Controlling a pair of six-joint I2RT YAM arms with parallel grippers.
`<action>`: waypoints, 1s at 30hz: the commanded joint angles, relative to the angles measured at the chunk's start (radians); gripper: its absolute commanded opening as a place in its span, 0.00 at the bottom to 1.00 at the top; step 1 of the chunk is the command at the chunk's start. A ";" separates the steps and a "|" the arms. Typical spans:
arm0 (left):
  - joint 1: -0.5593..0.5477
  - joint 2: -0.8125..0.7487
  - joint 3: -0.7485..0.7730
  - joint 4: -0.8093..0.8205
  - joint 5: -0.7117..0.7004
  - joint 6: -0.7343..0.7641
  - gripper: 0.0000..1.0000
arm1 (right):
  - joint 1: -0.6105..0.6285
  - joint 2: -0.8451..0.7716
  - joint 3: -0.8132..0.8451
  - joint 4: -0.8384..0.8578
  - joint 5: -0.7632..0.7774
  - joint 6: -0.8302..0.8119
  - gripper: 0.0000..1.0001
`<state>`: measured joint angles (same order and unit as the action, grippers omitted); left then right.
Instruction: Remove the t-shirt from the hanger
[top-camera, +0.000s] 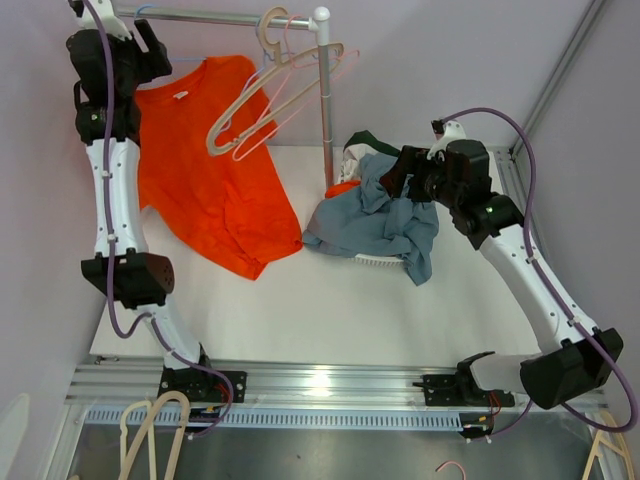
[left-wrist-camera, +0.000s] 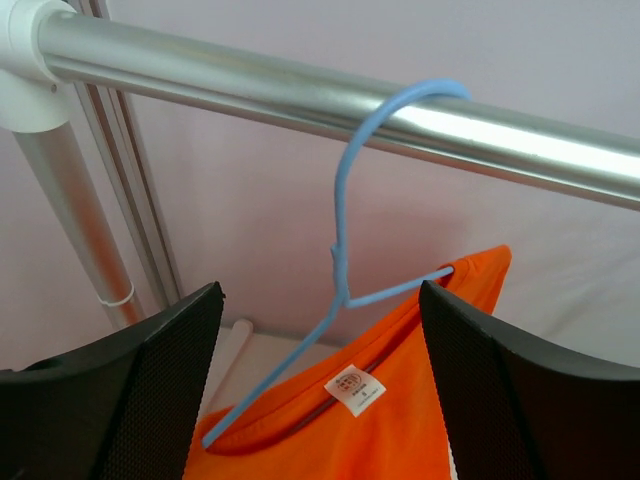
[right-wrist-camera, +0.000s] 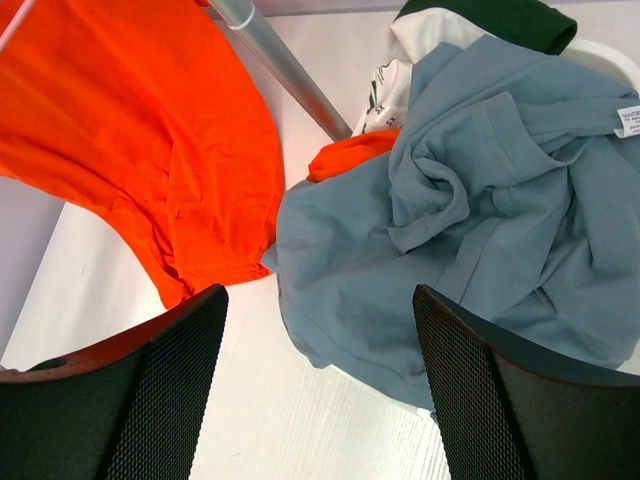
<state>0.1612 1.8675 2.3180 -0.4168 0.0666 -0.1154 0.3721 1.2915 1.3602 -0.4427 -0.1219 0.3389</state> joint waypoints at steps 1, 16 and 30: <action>0.021 0.050 0.102 0.003 0.056 -0.030 0.82 | 0.007 0.008 0.047 0.032 -0.021 -0.008 0.80; 0.021 0.096 0.083 0.010 0.099 -0.038 0.44 | 0.007 0.022 0.048 0.052 -0.027 -0.005 0.80; -0.002 0.079 0.093 0.030 0.096 -0.066 0.01 | 0.007 0.011 0.028 0.053 -0.032 -0.005 0.80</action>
<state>0.1684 1.9770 2.3730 -0.3973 0.1608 -0.1589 0.3733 1.3117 1.3640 -0.4274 -0.1402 0.3389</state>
